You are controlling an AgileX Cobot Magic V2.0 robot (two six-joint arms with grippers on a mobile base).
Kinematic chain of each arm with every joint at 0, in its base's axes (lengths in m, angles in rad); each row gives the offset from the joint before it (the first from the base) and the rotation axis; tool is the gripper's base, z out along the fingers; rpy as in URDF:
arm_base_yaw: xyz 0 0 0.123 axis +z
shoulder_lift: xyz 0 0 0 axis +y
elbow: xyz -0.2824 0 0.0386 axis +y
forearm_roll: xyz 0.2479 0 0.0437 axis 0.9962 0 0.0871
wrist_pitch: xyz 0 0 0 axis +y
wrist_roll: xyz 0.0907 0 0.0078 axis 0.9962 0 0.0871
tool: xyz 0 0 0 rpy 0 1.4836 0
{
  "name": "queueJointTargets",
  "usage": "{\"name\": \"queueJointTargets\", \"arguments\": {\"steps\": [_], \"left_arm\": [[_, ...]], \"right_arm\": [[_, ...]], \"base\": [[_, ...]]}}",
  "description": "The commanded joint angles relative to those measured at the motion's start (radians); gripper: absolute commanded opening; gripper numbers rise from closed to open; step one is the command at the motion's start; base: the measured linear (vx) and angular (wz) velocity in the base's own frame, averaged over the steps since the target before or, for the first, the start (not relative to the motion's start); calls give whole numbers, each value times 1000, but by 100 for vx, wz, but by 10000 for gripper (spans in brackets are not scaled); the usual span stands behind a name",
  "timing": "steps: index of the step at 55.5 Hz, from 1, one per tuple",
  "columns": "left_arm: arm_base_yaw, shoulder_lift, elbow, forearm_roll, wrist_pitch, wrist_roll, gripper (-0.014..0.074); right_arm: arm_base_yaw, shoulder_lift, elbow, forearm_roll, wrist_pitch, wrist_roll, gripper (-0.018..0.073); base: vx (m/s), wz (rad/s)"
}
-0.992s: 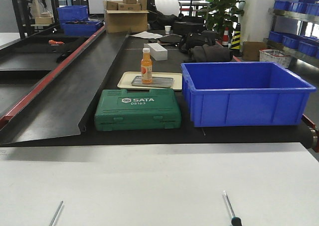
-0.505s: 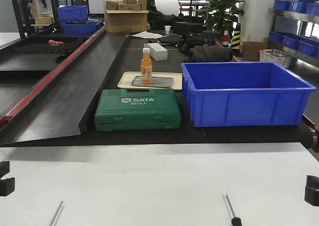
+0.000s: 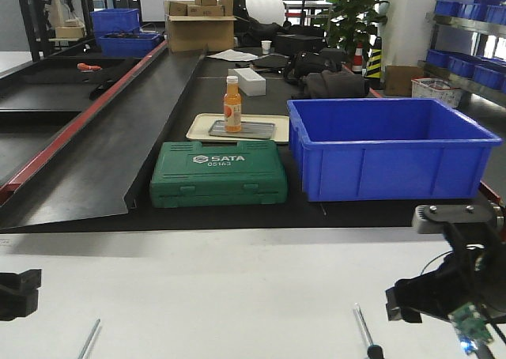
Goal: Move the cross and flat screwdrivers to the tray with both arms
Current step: 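Lower both grippers over the green-black screwdriver handles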
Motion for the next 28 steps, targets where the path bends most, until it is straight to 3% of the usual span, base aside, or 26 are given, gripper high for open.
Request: {"name": "queueJointTargets", "arguments": {"steps": [1, 13, 28], "left_arm": [[-1, -17, -35, -12, -71, -8, 594], [-1, -17, -35, -10, -57, -8, 594], [-1, -17, -35, -10, -45, -8, 594]], "right_arm": [[1, 108, -119, -55, 58, 31, 556], [5, 374, -291, -57, 182, 44, 551], [41, 523, -383, -51, 174, 78, 551]], "base": [[0, 0], [0, 0], [0, 0]]}}
